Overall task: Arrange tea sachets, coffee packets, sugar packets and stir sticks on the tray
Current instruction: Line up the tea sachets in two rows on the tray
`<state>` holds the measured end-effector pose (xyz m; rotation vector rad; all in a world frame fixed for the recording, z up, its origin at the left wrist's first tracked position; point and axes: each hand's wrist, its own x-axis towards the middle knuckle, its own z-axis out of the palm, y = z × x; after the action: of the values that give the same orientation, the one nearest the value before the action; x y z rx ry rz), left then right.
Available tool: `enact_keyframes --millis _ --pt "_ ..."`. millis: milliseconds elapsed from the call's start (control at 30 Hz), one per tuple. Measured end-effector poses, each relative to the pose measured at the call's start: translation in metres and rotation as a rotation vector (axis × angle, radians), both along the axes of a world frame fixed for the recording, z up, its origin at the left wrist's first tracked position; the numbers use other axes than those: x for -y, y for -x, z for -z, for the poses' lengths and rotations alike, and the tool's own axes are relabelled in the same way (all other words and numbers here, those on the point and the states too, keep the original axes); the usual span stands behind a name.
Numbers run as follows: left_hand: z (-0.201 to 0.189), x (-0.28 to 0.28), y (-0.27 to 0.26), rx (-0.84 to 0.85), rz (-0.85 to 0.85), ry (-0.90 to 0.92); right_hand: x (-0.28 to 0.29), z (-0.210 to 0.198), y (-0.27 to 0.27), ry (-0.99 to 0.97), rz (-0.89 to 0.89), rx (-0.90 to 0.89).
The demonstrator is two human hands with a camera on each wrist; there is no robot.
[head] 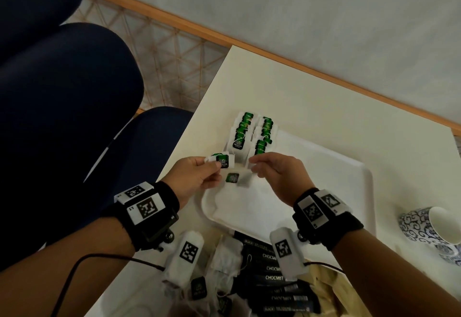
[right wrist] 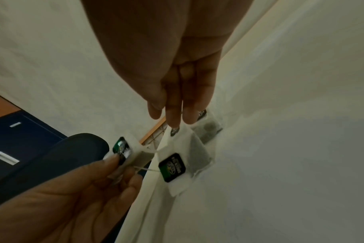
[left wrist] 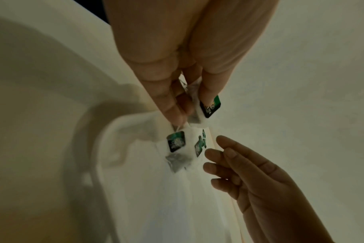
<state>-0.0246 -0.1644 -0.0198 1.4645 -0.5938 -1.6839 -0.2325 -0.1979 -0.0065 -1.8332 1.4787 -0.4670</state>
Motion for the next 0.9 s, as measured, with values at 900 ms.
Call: enact_keyframes --millis 900 --pt "0.005 0.01 -0.017 0.057 -0.172 0.09 0.014 0.016 -0.065 -0.025 -0.435 -0.498"
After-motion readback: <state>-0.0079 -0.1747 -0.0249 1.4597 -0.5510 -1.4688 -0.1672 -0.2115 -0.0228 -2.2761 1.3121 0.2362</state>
